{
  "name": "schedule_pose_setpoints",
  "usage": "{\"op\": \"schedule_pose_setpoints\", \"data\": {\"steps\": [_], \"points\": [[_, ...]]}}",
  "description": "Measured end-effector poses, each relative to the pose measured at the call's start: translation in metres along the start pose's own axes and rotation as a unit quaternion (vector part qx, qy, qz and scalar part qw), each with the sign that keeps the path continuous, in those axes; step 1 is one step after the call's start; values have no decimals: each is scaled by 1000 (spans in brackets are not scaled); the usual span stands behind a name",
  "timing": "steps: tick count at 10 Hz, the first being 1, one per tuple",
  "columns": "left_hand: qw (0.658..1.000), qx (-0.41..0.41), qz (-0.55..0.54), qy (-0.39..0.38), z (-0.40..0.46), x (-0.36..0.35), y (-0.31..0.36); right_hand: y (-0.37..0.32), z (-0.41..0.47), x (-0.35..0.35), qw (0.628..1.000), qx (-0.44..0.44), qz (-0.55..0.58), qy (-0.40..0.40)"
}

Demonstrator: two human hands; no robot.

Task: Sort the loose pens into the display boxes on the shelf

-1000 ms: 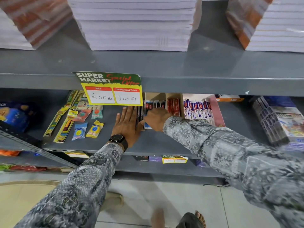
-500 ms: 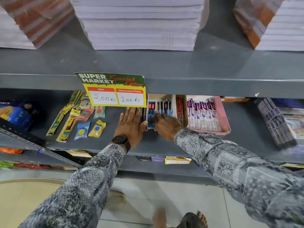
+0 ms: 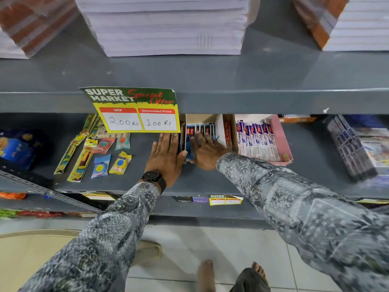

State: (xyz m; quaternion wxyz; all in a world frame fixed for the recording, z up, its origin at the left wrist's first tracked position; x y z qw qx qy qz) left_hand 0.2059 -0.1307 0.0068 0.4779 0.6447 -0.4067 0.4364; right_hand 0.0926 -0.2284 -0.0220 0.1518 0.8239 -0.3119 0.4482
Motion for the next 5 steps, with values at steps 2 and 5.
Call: {"op": "schedule_pose_setpoints", "data": {"steps": [2,5], "points": [[1000,-4,6,-8,1,-2,-2,-1,-4,-4,999,-8,-51,9],[999,8,35,-8,-33,17,10,-13,-74,-10,982,27,-132,133]]}}
Point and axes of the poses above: each hand's wrist, its own z-axis towards the middle knuckle, its own x-axis out of the back of the hand, y = z × x, the point moved 6 cm from there along z, towards the middle knuckle, and after that the axes turned 13 degrees about -y, right-handed, at the moved point
